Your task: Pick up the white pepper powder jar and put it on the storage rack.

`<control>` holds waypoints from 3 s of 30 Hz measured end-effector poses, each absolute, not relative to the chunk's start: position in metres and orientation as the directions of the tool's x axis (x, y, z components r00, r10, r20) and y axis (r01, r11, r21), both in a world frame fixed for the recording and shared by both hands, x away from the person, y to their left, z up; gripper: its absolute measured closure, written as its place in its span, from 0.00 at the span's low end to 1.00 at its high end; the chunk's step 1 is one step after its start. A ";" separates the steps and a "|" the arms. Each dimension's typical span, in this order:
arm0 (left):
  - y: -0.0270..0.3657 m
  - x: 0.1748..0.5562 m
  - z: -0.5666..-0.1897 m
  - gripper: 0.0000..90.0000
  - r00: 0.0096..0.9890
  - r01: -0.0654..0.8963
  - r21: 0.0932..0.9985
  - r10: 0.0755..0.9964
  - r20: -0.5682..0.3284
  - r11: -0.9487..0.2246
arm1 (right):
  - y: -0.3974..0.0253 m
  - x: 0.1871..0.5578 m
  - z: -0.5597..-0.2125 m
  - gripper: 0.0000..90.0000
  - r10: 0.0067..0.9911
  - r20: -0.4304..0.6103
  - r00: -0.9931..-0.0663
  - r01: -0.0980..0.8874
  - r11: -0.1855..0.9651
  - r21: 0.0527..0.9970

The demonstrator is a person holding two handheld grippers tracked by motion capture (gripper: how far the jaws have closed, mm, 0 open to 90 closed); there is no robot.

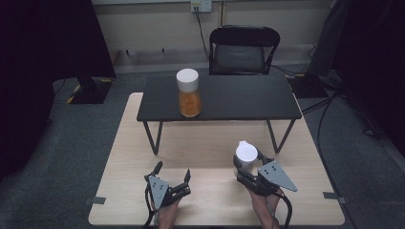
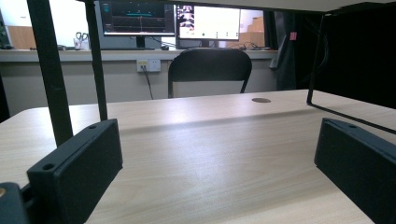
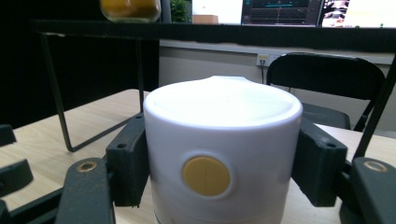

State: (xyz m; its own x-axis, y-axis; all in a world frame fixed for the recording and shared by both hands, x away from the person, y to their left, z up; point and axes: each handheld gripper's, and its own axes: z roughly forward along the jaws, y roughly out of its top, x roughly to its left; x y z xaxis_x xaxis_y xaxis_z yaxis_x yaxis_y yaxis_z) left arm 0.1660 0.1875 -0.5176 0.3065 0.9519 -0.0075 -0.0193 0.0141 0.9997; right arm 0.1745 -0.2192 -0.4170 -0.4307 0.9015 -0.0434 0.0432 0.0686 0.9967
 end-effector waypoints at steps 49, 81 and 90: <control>0.187 0.166 -0.518 0.00 0.305 -0.019 1.000 0.952 -0.007 0.014 | -0.232 0.216 -0.295 0.34 0.840 -0.060 -0.540 -0.011 0.065 0.998; 0.187 0.166 -0.517 0.00 0.305 -0.018 1.000 0.952 -0.008 0.014 | -0.198 0.284 -0.257 0.34 0.900 -0.040 -0.434 0.016 0.052 0.999; 0.187 0.166 -0.518 0.00 0.305 -0.019 1.000 0.952 -0.008 0.014 | -0.191 0.301 -0.259 0.34 0.903 -0.041 -0.427 0.037 0.063 0.997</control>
